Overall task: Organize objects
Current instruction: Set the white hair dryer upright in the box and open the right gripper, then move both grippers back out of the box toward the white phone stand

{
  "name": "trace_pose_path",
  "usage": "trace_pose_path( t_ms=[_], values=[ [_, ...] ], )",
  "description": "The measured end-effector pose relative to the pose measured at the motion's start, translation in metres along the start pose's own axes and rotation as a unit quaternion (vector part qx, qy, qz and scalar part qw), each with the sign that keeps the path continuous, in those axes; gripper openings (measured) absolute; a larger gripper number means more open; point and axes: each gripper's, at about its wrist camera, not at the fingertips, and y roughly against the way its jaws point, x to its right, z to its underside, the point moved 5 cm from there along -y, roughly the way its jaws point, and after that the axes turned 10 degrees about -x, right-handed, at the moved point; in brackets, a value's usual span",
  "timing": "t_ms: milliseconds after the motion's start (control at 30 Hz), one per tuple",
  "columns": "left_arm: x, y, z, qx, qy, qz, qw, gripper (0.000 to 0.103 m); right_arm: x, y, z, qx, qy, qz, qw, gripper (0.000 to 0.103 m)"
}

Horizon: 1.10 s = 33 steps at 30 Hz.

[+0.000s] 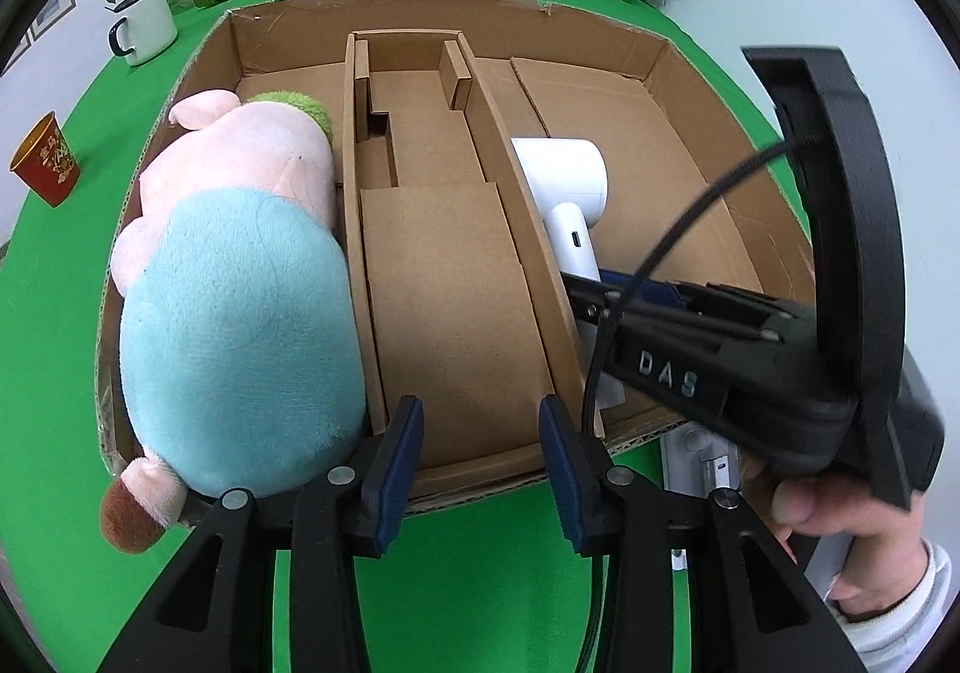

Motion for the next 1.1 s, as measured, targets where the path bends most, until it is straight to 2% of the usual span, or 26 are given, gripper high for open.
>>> trace_pose_path(
  t_ms=[400, 433, 500, 533, 567, 600, 667, 733, 800, 833, 900, 1033, 1100],
  values=[
    [0.003, 0.004, 0.009, 0.008, 0.0, -0.004, 1.0, 0.039, -0.001, 0.002, 0.007, -0.011, 0.006, -0.01, 1.0, 0.027],
    [0.003, 0.008, 0.011, 0.015, 0.002, -0.001, 0.9999, 0.039, -0.001, 0.004, 0.008, -0.012, 0.005, -0.008, 1.0, 0.03],
    [0.002, 0.011, 0.012, 0.026, 0.01, 0.003, 0.9996, 0.039, 0.002, 0.019, 0.012, 0.016, 0.008, 0.019, 1.0, 0.048],
    [0.001, 0.015, 0.013, 0.034, 0.014, 0.001, 0.9993, 0.039, 0.002, 0.03, 0.015, 0.042, 0.016, 0.032, 0.998, 0.069],
    [0.002, 0.025, 0.015, 0.052, 0.017, -0.009, 0.9985, 0.039, 0.001, 0.043, 0.019, 0.069, 0.027, 0.045, 0.996, 0.086],
    [0.004, 0.027, 0.012, 0.069, 0.017, -0.021, 0.9972, 0.04, 0.002, 0.062, 0.026, 0.109, 0.04, 0.064, 0.991, 0.087],
    [0.011, 0.055, 0.02, 0.124, 0.012, -0.046, 0.9911, 0.053, 0.005, 0.085, 0.04, 0.147, 0.054, 0.089, 0.984, 0.088],
    [0.018, 0.08, 0.031, 0.18, 0.013, -0.057, 0.9819, 0.081, 0.011, 0.109, 0.061, 0.183, 0.06, 0.101, 0.976, 0.088],
    [0.03, 0.107, 0.048, 0.24, 0.01, -0.075, 0.9679, 0.095, 0.016, 0.125, 0.08, 0.208, 0.062, 0.083, 0.973, 0.088],
    [0.035, 0.117, 0.054, 0.26, 0.006, -0.082, 0.9621, 0.099, 0.014, 0.13, 0.088, 0.217, 0.061, 0.069, 0.972, 0.088],
    [0.052, 0.137, 0.072, 0.29, -0.012, -0.098, 0.9518, 0.099, 0.015, 0.14, 0.114, 0.236, 0.057, 0.04, 0.969, 0.088],
    [0.072, 0.15, 0.09, 0.309, -0.029, -0.12, 0.9429, 0.099, 0.005, 0.136, 0.149, 0.234, 0.078, 0.028, 0.969, 0.088],
    [0.077, 0.151, 0.094, 0.311, -0.031, -0.109, 0.9435, 0.099, -0.009, 0.123, 0.163, 0.208, 0.103, 0.014, 0.973, 0.088]
  ],
)
